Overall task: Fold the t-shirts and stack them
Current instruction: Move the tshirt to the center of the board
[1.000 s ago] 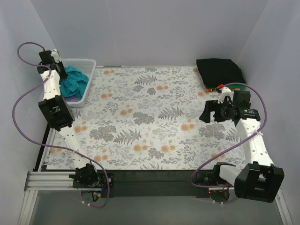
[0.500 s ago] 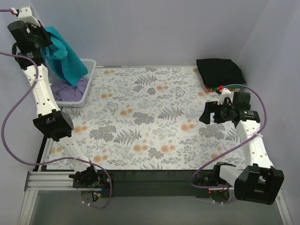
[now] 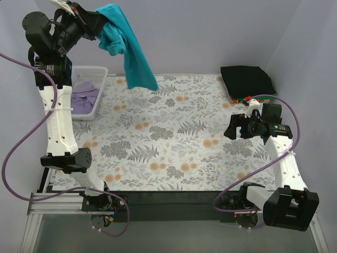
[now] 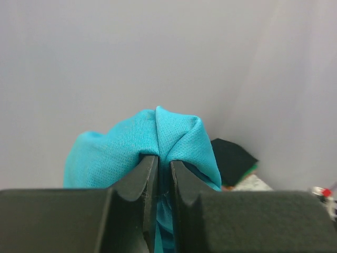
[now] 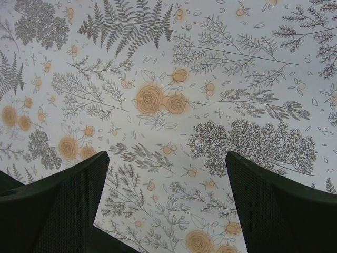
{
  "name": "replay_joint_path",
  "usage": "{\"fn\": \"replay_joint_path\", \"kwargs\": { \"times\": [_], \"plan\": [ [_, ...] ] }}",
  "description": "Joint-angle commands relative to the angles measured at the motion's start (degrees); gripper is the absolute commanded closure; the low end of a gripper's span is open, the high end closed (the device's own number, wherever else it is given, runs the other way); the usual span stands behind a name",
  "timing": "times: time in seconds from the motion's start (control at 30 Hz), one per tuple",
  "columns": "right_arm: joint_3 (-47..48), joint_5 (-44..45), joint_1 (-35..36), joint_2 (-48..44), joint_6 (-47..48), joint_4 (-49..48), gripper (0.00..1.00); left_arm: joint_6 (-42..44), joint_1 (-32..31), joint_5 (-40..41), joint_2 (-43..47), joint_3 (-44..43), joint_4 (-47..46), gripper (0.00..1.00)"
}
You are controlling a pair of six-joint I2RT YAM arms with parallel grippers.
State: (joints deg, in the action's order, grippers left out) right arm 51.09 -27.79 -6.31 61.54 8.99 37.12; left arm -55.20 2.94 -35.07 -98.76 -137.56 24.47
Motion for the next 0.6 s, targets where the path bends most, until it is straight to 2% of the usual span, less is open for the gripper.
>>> {"fn": "replay_joint_path", "kwargs": {
  "times": [0.0, 0.03, 0.07, 0.13, 0.17, 0.2, 0.23, 0.27, 0.33, 0.4, 0.57],
  "plan": [
    [0.76, 0.28, 0.07, -1.77, 0.15, -1.53, 0.02, -8.87, -0.13, -7.28, 4.10, 4.73, -3.20, 1.00],
    [1.20, 0.54, -0.02, -1.95, 0.32, -1.27, 0.02, -9.31, -0.13, -11.21, 6.19, 7.10, -2.85, 0.99],
    [1.64, 1.07, 0.06, -1.95, 0.76, -1.00, 0.02, -8.44, -0.13, -13.77, 7.78, 15.13, -2.93, 0.80],
    [3.56, 2.73, -0.11, -1.86, 1.90, 0.22, 0.02, -5.37, -0.13, -19.58, 13.55, 24.74, -1.37, 0.57],
    [4.19, 3.44, -0.20, -1.77, 3.04, 0.84, 0.02, -1.18, -0.13, -20.21, 15.68, 36.28, 0.04, 0.23],
    [4.98, 4.05, -0.20, -1.60, 3.57, 1.28, 0.02, 2.86, -0.04, -19.17, 18.84, 40.31, 2.84, 0.06],
    [5.59, 5.19, -0.29, -1.68, 3.92, 1.98, 0.02, 5.34, 0.05, -15.07, 19.82, 44.79, 8.69, 0.03],
    [6.56, 5.55, -0.37, -1.68, 4.53, 2.34, 0.02, 7.11, 1.01, -15.12, 20.53, 51.18, 11.28, 0.02],
    [7.44, 4.95, -0.37, -1.68, 7.17, 3.47, 0.02, 13.26, 5.21, -17.48, 22.03, 57.02, 15.67, 0.02],
    [8.41, 4.24, -0.37, -0.81, 11.11, 6.02, 0.02, 18.78, 5.67, -15.39, 24.83, 62.38, 16.66, 0.02],
    [9.55, 2.65, -0.11, 4.63, 18.42, 12.79, 0.04, 31.27, 5.59, -12.57, 24.41, 66.71, 24.73, 0.04]
  ]
}}
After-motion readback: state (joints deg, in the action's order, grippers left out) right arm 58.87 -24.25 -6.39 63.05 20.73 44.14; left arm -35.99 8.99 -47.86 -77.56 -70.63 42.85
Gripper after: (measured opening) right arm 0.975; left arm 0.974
